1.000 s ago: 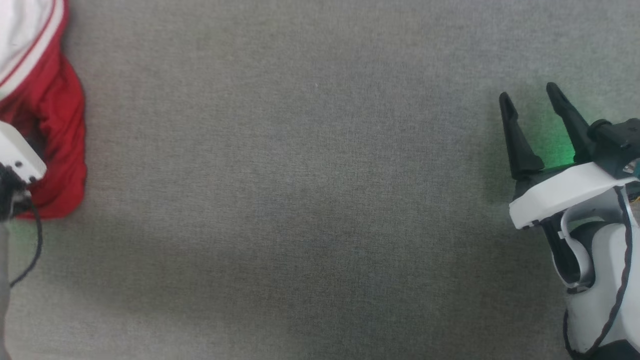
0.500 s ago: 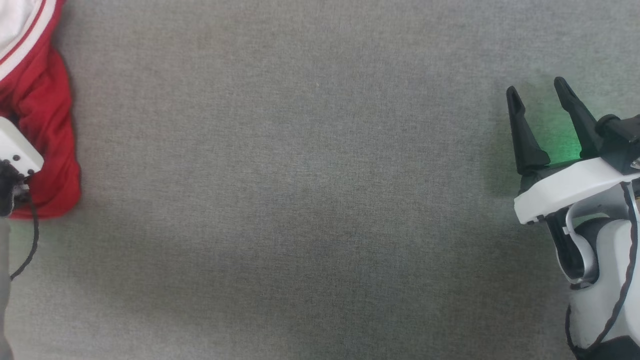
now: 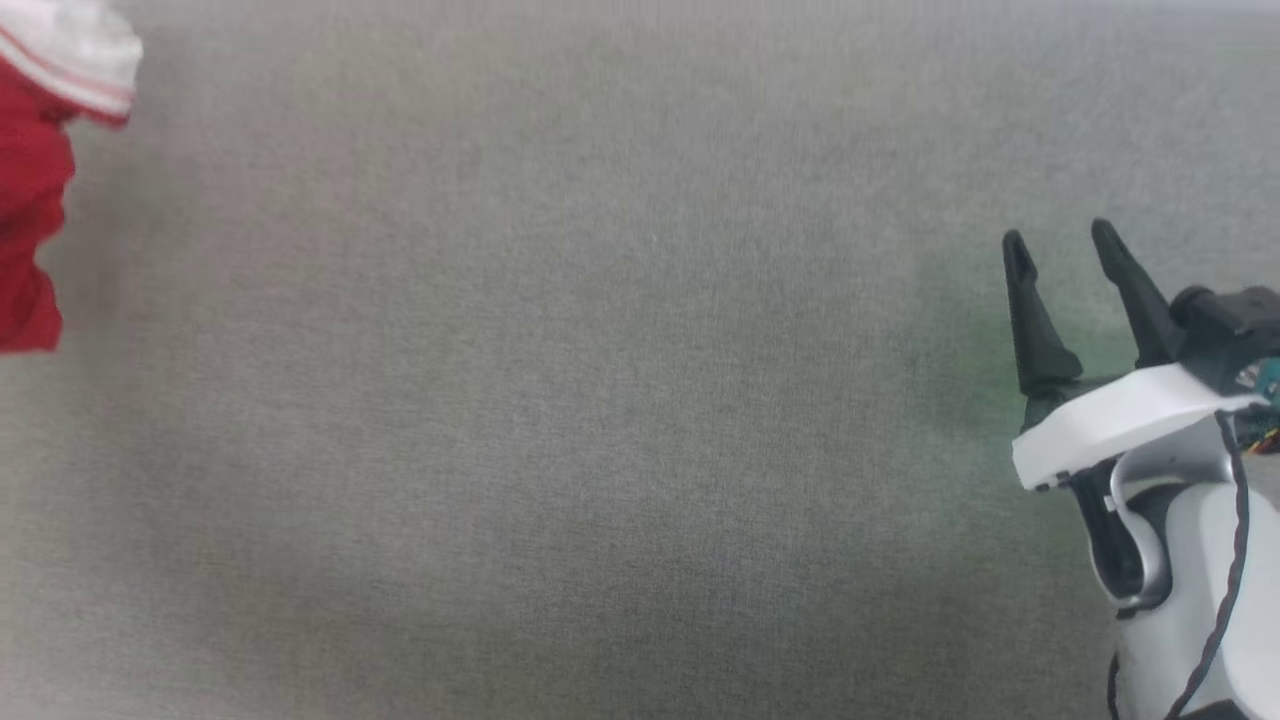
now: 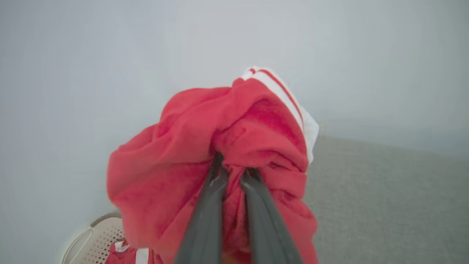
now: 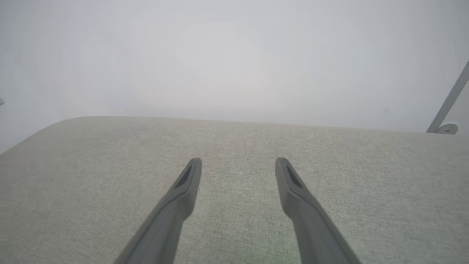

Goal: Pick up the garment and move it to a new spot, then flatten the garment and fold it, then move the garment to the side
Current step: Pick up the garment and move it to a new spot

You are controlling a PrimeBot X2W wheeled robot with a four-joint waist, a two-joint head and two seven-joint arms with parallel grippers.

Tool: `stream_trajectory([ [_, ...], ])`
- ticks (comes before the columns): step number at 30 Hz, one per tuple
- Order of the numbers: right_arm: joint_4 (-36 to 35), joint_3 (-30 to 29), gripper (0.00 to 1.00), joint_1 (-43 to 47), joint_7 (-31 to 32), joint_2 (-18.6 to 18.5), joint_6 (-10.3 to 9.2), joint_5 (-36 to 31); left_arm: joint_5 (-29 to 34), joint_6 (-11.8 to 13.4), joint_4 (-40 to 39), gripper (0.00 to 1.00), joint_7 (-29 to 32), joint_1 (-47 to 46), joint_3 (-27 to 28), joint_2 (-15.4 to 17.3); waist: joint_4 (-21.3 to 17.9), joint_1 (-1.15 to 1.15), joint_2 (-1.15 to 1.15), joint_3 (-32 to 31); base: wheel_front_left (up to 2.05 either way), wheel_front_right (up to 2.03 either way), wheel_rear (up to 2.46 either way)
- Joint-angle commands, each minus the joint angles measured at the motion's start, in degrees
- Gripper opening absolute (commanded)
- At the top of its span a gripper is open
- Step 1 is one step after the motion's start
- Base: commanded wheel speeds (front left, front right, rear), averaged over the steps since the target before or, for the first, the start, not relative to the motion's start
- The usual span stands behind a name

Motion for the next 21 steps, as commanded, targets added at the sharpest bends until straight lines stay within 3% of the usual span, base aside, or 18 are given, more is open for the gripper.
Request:
stream_trajectory([
  [1,0.3,-0.1,1.00,1.1,-0.7,0.5,0.02,0.5,0.5,-0.1,-2.1,0.00,0.1,-1.0,-0.6,1.0,0.6,0.00,0.00,-3.4,0.00,0.00,0.00],
  [9,1.7,-1.0,1.00,3.5,-2.0,2.0,0.02,1.3,-0.5,0.1,-18.0,0.00,8.5,2.1,-3.8,4.0,0.5,0.00,0.00,-10.1,0.00,0.00,0.00],
  [15,1.9,-1.7,1.00,4.3,-2.5,2.6,0.02,1.4,-2.4,3.6,-33.5,0.00,17.1,7.9,-3.2,5.5,-1.4,0.00,0.00,-12.4,0.00,0.00,0.00],
  [19,1.6,-2.8,1.00,4.1,-2.9,2.8,0.02,1.1,-4.2,7.9,-48.5,0.00,23.6,15.0,-2.0,6.9,-5.0,0.00,0.00,-12.9,0.00,0.00,0.00],
  [21,1.5,-3.3,1.00,4.1,-3.0,2.6,0.02,1.0,-4.4,8.8,-51.3,0.00,24.7,16.3,-2.0,7.0,-5.8,0.00,0.00,-12.9,0.00,0.00,0.00],
])
